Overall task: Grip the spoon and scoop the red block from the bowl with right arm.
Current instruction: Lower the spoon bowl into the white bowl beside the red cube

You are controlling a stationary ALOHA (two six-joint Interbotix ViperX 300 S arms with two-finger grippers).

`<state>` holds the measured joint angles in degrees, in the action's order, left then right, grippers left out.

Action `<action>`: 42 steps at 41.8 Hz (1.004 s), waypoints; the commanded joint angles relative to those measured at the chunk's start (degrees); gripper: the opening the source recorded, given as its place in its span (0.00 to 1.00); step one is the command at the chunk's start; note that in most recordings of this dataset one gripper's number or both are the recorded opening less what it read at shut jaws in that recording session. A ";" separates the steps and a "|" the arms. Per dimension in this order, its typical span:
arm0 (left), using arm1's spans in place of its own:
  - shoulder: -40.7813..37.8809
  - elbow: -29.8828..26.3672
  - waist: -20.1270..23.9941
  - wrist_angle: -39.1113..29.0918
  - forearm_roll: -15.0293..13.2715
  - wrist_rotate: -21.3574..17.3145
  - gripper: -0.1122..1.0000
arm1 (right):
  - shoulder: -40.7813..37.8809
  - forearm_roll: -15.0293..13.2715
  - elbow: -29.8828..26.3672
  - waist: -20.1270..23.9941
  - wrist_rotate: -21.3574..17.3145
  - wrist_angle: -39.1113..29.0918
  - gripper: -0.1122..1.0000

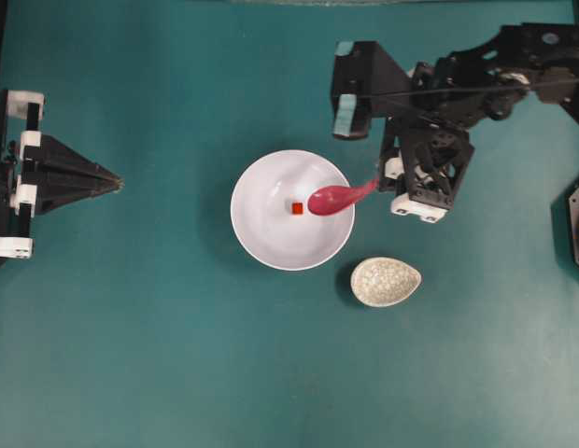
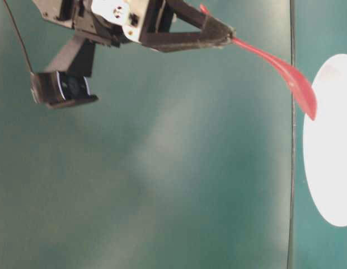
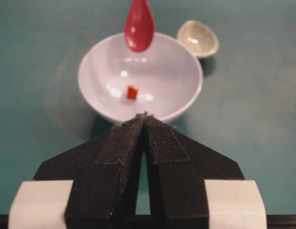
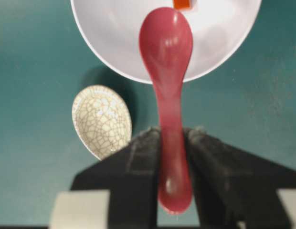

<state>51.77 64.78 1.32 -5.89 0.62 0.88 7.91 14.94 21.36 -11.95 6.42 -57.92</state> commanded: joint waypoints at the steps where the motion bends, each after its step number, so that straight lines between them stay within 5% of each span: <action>1: -0.35 -1.23 0.00 0.26 0.18 0.09 0.10 | -1.23 -0.26 -3.08 0.00 -0.09 -1.49 0.32; 18: -0.18 -1.23 0.09 -0.35 0.18 0.09 0.10 | -8.70 -3.34 -8.17 -0.09 0.70 -4.57 0.32; 42: -0.09 -1.23 0.00 -0.35 0.18 -0.09 0.10 | -11.34 -3.60 -8.53 0.26 2.29 -4.13 0.32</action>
<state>51.94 64.86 1.32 -6.59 0.62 0.88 -4.13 11.43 14.50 -11.87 8.61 -62.67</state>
